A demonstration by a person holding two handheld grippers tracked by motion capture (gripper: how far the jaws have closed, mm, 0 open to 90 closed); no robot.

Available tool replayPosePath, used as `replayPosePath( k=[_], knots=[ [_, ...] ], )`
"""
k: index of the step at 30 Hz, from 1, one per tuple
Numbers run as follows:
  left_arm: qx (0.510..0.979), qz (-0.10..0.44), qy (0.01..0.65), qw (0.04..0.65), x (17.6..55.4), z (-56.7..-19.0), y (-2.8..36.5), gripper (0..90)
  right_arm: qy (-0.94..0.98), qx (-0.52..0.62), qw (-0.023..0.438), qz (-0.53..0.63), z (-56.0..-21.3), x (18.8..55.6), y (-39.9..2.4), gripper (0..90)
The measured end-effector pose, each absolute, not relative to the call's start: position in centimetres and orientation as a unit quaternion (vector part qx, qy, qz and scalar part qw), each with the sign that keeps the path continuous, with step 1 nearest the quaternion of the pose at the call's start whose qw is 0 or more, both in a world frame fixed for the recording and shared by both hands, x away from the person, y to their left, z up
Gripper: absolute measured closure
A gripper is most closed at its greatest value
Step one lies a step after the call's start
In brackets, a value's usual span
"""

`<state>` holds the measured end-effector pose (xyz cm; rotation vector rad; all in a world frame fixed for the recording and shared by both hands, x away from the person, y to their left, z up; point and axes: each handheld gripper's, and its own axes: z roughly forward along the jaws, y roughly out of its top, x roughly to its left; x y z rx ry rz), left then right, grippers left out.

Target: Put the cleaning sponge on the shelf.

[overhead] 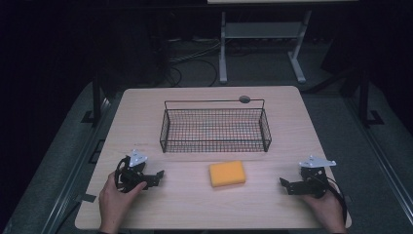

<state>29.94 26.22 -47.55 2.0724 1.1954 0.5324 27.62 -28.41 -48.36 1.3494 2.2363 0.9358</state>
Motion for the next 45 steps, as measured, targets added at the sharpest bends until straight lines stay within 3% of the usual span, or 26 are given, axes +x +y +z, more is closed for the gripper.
replayPosePath(
  k=[3,8,17,24,45],
  knots=[
    [0.796,0.204,0.459,0.339,29.9,-47.5,26.2,12.6,0.791,0.478,0.185,0.333,-48.3,27.5,-28.5,3.9],
    [0.795,0.205,0.459,0.339,30.0,-47.6,26.2,12.6,0.789,0.485,0.176,0.333,-47.8,27.5,-28.9,16.9],
    [0.795,0.204,0.459,0.339,30.0,-47.6,26.2,12.6,0.805,0.453,0.136,0.358,-46.6,27.2,-28.6,64.4],
    [0.795,0.204,0.459,0.339,30.0,-47.6,26.2,12.6,0.816,0.424,0.122,0.372,-45.6,27.2,-27.4,89.6],
    [0.795,0.205,0.459,0.339,30.0,-47.6,26.2,12.6,0.827,0.374,0.086,0.410,-44.2,28.3,-24.8,89.9]
  ],
)
